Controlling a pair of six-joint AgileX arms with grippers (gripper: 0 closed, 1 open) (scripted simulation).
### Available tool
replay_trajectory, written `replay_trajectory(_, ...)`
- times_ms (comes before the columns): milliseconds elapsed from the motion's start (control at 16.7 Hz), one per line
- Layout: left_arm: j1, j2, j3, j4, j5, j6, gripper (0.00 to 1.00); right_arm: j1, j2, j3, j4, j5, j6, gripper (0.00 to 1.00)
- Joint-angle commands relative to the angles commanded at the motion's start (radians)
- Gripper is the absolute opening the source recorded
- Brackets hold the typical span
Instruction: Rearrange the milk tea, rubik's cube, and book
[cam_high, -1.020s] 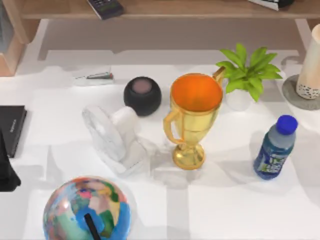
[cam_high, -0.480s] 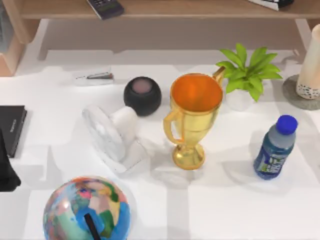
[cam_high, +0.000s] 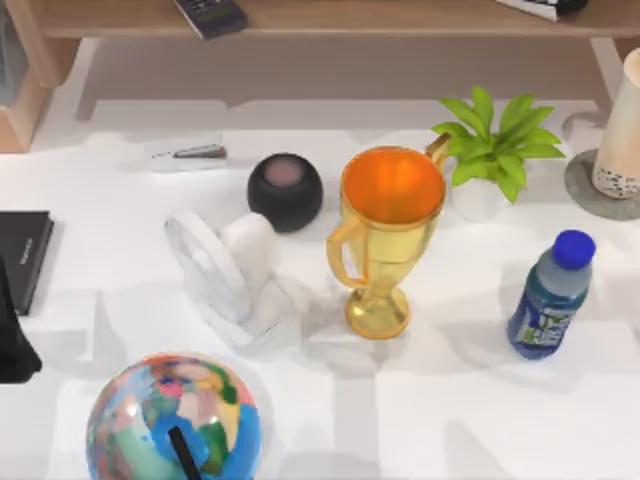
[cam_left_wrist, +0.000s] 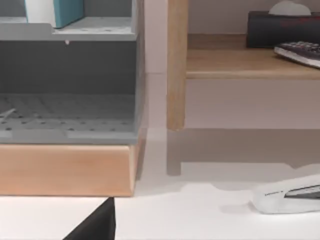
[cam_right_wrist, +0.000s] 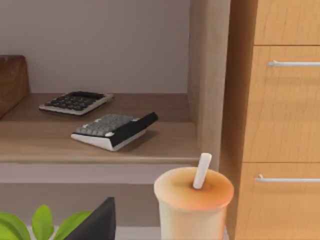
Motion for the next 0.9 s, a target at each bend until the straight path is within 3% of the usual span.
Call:
replay_trajectory(360,0.0,0.0,0.0,0.0,0.0,0.0,1.0,-0.064,-0.33,-0.327,-0.018,-0.067,-0.003,1.0)
replay_trajectory(900,0.006,0.03,0.028,0.013,0.01,0.0,1.0,-0.07,-0.355,-0.351,-0.019,-0.073,-0.003,1.0)
